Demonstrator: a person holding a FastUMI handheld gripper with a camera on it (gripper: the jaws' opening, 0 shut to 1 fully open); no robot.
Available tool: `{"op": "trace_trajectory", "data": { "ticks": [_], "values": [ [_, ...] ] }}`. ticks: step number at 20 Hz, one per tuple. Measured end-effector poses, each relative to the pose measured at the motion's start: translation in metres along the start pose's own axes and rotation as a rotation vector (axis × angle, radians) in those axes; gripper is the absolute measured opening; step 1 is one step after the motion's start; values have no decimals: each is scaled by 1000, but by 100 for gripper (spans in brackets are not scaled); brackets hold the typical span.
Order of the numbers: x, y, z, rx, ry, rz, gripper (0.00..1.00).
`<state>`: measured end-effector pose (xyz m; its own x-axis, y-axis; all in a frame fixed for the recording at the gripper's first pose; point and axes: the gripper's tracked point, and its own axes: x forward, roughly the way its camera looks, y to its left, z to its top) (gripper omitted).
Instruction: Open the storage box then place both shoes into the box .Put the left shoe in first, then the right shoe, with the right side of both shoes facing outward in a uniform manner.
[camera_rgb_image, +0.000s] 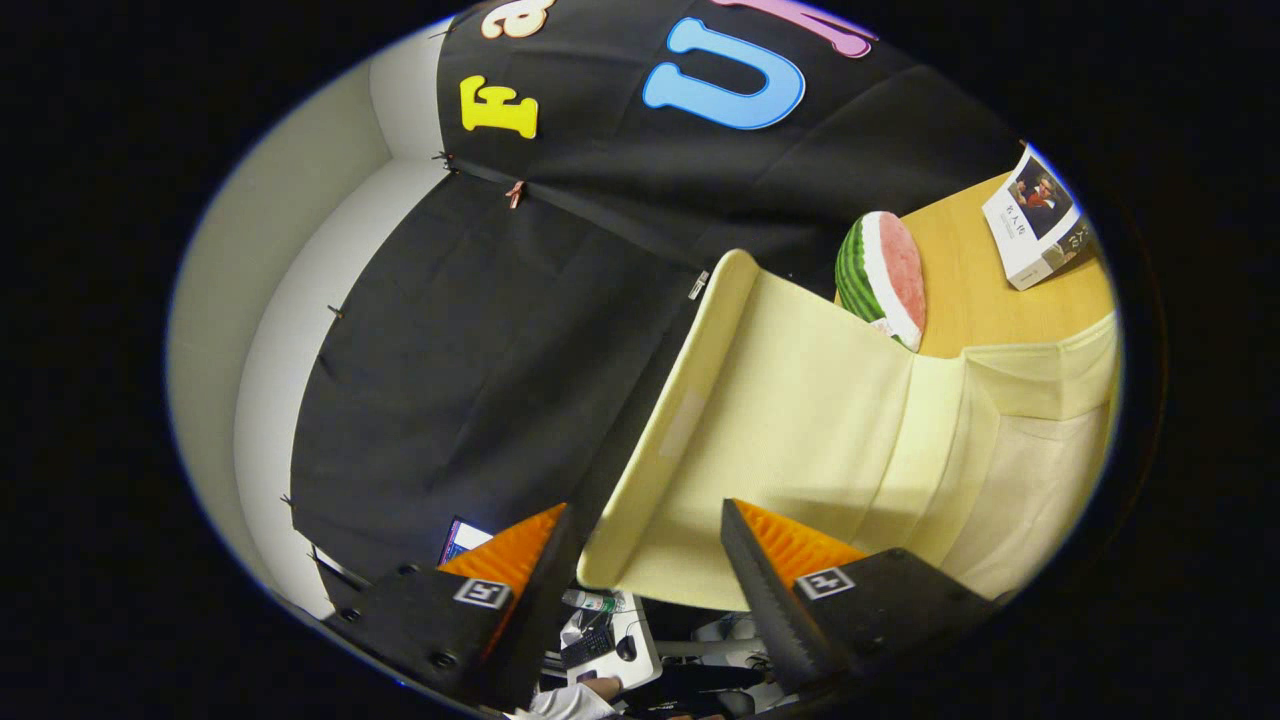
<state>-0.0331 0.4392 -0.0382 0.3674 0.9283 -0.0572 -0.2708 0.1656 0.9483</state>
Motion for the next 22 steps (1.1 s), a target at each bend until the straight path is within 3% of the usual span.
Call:
{"op": "trace_trajectory", "data": {
  "ticks": [1,4,6,11,14,18,22],
  "values": [
    [-6,1,1,-11,-5,-3,98],
    [-31,-8,9,-84,-57,-64,98],
    [-64,-25,17,-146,-107,-151,98],
    [-174,-78,46,-321,-316,-446,98],
    [-248,-114,58,-468,-393,-677,98],
    [-324,-172,36,-572,-366,-953,98],
    [-364,-226,-9,-523,-264,-1085,98]
  ]
}}
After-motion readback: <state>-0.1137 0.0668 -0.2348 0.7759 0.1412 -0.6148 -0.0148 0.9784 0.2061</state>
